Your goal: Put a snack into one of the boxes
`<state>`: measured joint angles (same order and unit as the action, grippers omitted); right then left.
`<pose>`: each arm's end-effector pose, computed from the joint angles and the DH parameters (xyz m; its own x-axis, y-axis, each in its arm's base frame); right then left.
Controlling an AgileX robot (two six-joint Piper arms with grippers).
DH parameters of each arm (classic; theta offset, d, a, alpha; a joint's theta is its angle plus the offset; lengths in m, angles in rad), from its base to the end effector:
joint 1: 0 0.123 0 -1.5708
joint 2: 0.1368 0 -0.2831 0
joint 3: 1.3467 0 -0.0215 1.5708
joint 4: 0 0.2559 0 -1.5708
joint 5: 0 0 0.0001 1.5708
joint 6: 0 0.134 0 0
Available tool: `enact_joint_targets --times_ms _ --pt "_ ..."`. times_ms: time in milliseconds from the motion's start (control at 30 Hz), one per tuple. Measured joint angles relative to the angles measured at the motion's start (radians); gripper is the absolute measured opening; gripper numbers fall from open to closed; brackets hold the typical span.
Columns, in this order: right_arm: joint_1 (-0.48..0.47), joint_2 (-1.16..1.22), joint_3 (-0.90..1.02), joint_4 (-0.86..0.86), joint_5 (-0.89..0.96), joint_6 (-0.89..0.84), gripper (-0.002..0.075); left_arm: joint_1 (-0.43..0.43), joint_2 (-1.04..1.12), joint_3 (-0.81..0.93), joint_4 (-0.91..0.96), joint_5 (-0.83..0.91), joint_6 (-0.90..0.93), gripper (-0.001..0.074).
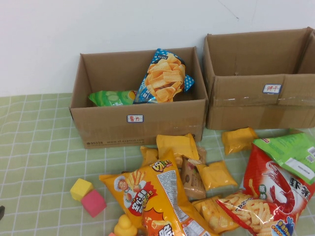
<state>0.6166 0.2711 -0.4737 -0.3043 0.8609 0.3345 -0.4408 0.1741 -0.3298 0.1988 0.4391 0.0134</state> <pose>0.0915 0.0275 0.2610 -0.4746 -0.1786 -0.8619 -0.3451 0.9385 -0.0044 0.0996 -0.0345 0.2669 -0.0988 0.2588 -0.9609 0.3766 0.9035 0.2046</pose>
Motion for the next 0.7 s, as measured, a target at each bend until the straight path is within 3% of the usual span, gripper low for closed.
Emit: enact_joint_targets --times_ms 700 --pt "0.000 0.000 0.000 0.002 0.020 -0.004 -0.0002 0.000 -0.020 0.023 -0.005 -0.018 -0.003 -0.0002"
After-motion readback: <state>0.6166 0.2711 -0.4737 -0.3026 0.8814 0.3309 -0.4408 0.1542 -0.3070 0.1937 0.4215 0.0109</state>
